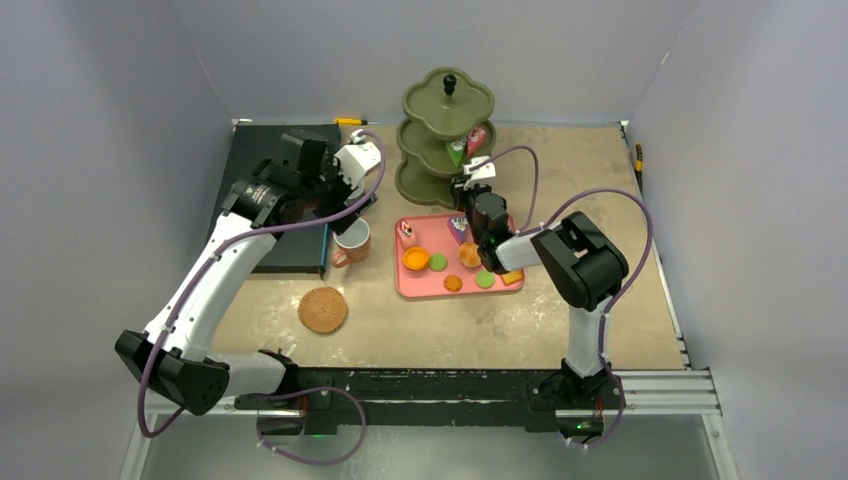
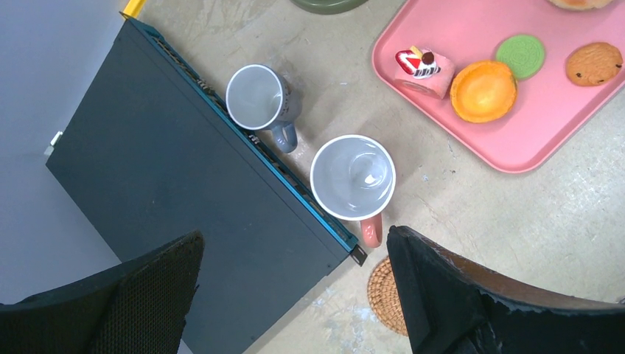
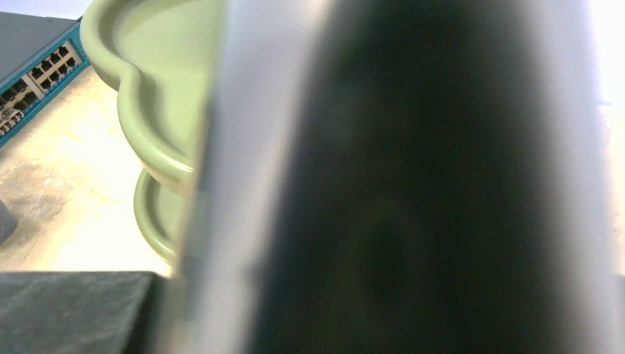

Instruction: Serve the afternoon tea

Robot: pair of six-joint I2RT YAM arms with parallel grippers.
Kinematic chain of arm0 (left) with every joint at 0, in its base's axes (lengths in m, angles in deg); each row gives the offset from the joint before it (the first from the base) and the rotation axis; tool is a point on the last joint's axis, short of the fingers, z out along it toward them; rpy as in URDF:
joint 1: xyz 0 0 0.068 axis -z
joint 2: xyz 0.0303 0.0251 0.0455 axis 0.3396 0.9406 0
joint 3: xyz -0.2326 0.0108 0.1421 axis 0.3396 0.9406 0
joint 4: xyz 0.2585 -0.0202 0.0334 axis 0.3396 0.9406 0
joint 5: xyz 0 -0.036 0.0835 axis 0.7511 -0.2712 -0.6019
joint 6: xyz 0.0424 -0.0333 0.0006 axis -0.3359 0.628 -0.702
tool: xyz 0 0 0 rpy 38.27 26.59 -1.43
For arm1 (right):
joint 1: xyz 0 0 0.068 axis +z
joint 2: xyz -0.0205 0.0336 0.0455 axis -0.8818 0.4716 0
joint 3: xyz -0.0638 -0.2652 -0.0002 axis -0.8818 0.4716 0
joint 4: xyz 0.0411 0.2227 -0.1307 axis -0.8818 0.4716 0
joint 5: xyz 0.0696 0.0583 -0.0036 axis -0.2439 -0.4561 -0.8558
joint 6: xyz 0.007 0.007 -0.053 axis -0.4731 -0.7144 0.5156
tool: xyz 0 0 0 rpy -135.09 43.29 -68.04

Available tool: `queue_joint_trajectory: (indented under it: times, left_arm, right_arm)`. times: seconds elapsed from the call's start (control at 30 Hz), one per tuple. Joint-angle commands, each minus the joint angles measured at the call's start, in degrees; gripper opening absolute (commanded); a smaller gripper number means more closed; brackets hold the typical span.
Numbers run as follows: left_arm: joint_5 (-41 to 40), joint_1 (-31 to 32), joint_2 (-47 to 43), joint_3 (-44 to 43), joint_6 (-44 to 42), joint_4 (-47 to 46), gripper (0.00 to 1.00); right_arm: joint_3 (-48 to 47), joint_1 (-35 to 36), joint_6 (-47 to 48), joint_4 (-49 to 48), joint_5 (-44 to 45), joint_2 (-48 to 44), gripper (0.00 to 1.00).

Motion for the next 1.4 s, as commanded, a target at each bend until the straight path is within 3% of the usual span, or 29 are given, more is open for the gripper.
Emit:
queue_joint_trajectory:
  times: [0.0, 0.3, 0.5, 0.8, 1.03, 1.37]
  left_arm:
    - [-0.44, -0.4, 0.68, -1.52, -0.44, -0.42, 0.94]
    - [-0.04, -0.39, 1.52, -2.78, 0.23, 0.02, 0.94]
    - [1.35, -0.4, 1.28, -3.07, -0.08, 1.5, 0.95]
    - [2.72, -0.4, 0.48, -3.14, 0.56, 1.17, 0.95]
    - [2.52, -0.41, 0.48, -3.05, 0.99, 0.72, 0.95]
    - [2.3, -0.41, 0.37, -3.05, 0.86, 0.66, 0.95]
  right_arm:
    - [-2.58, -0.39, 1.95, -5.27, 1.87, 0.3, 0.37]
    - [1.37, -0.41, 1.55, -5.93, -0.02, -5.89, 0.55]
    - [7.2, 2.38, -0.82, -3.36, -0.49, -14.24, 0.58]
    - [13.76, 14.57, -3.9, 0.84, 0.78, -22.59, 0.58]
    - [11.75, 19.32, -3.91, 1.48, -1.06, -19.29, 0.59]
    - [8.29, 19.87, -4.26, 1.64, -2.96, -13.14, 0.57]
